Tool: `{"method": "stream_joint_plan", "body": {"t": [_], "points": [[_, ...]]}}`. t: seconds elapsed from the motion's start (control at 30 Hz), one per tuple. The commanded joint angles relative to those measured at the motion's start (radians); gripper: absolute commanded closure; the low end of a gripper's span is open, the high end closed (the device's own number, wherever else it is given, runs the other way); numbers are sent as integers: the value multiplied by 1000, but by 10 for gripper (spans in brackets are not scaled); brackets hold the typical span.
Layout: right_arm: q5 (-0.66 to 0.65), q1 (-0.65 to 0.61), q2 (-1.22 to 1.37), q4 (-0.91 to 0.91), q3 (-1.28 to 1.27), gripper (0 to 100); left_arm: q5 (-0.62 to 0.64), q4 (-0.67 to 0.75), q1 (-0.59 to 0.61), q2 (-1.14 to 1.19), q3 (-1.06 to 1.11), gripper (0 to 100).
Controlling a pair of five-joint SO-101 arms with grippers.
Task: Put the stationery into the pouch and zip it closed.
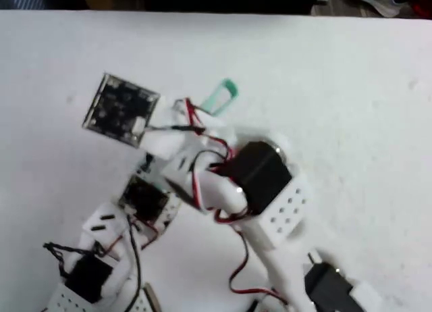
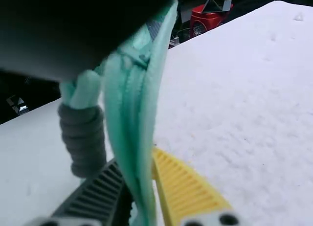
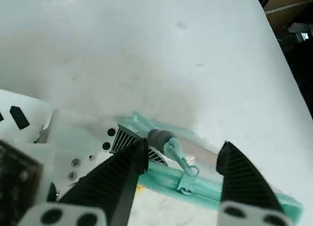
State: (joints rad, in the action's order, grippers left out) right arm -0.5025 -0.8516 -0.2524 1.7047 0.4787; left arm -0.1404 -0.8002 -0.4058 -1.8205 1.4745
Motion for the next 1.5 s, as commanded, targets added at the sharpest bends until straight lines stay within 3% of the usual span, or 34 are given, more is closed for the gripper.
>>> {"method": "stream_joint_plan", "body": {"t": [0.0, 0.13, 0.27, 0.4, 0.63, 0.73, 1.07, 1.2, 1.47], "points": [[-35, 10, 18, 21, -5, 810, -9, 29, 15, -2, -8, 978], [-66, 77, 70, 21, -77, 849, -9, 29, 15, -2, -8, 978], [-64, 148, 97, 16, -78, 994, -9, 34, 15, -2, -8, 978], [-60, 145, 99, -2, -75, 981, -9, 35, 13, -2, -9, 978], [262, 108, 99, -110, 17, 981, -8, 35, 8, -2, -12, 976], [334, 117, 97, -127, 60, 981, -8, 34, 13, -2, -12, 976], [338, 189, -185, -120, 72, 981, -5, 35, 16, -2, -9, 977], [325, 193, -278, -41, 71, 981, -3, 34, 16, -2, -9, 977], [183, 249, -334, 7, -141, 981, -3, 29, 18, -2, -11, 977]]}}
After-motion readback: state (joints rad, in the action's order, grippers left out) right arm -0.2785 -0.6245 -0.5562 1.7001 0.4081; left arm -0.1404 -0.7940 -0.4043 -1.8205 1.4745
